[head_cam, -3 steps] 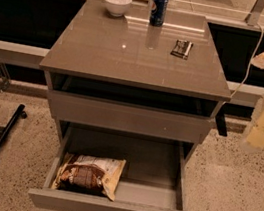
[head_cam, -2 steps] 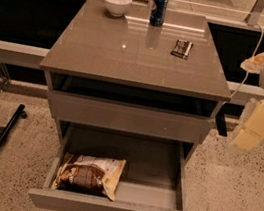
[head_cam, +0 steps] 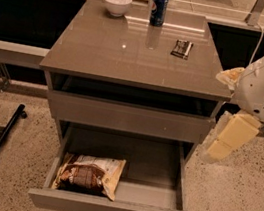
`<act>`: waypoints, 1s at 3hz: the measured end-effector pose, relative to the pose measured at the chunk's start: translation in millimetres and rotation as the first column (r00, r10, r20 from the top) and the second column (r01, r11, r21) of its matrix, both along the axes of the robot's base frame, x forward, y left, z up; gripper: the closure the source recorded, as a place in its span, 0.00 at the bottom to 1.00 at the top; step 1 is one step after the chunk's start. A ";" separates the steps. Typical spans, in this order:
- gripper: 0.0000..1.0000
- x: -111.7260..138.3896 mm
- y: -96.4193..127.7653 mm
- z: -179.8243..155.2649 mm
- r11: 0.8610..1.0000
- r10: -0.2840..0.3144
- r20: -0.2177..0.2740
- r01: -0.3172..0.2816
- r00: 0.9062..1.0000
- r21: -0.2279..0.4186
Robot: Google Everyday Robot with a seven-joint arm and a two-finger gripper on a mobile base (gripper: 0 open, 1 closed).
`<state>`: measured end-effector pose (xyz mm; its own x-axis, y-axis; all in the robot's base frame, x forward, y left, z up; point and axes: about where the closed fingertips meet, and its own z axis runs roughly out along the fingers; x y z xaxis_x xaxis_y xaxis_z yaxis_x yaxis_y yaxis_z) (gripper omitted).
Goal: Pick brown chip bag from middle drawer and place on counter
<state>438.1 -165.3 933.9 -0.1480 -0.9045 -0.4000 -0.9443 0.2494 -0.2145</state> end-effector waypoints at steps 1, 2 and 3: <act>0.00 -0.1 14.4 -17.0 0.999 0.023 -0.004 -0.023 1.000 0.042; 0.00 -0.5 30.5 -37.2 0.996 0.052 -0.005 -0.052 0.999 0.074; 0.00 0.3 38.6 -50.3 0.993 0.061 0.010 -0.061 0.998 0.105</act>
Offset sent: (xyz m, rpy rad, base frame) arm 0.0023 0.0411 -0.0542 0.0936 0.0228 0.0740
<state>438.4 -126.7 883.6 -0.0907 -0.8648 -0.4939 -0.9571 0.2127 -0.1966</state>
